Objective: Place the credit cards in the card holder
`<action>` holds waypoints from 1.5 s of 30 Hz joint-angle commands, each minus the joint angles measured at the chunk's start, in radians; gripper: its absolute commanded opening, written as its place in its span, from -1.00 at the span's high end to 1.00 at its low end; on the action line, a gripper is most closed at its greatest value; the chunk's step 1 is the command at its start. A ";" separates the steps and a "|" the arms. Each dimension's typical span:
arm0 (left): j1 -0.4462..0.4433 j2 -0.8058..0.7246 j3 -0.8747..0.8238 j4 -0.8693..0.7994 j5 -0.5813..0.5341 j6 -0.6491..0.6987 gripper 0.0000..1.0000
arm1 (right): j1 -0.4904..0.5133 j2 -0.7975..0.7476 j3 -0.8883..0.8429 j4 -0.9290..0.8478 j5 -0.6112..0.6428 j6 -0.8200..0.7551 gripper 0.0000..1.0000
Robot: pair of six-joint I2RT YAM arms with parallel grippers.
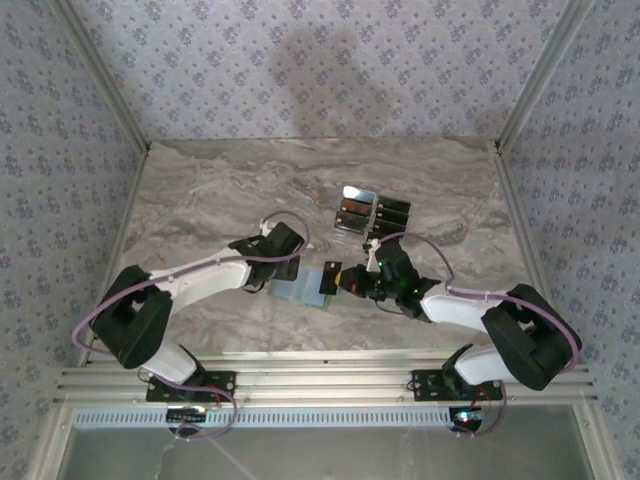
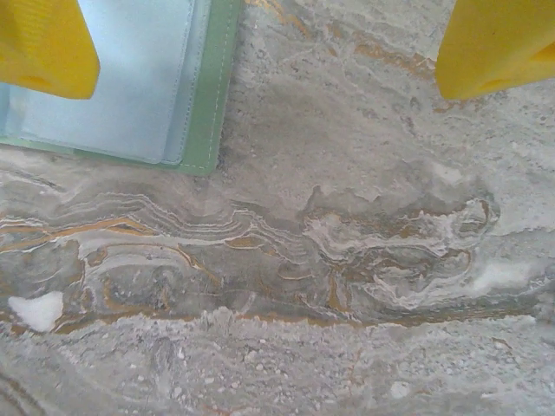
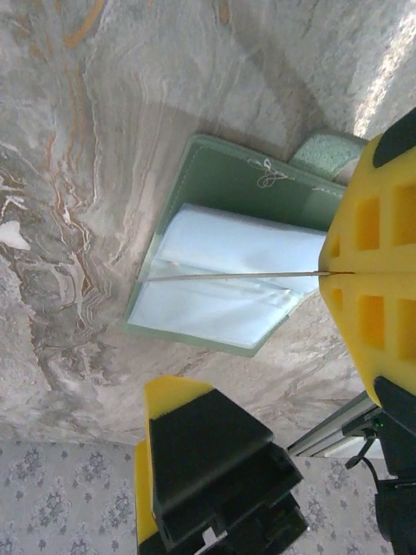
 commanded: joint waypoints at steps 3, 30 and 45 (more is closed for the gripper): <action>-0.004 -0.010 -0.024 -0.031 -0.015 -0.008 -0.99 | 0.013 0.007 0.043 -0.007 -0.030 -0.019 1.00; -0.002 0.028 -0.189 0.029 -0.009 -0.094 -1.00 | 0.130 0.226 0.043 0.270 0.076 0.134 1.00; -0.002 0.018 -0.172 0.034 -0.007 -0.076 -1.00 | 0.160 0.295 0.033 0.358 0.114 0.175 1.00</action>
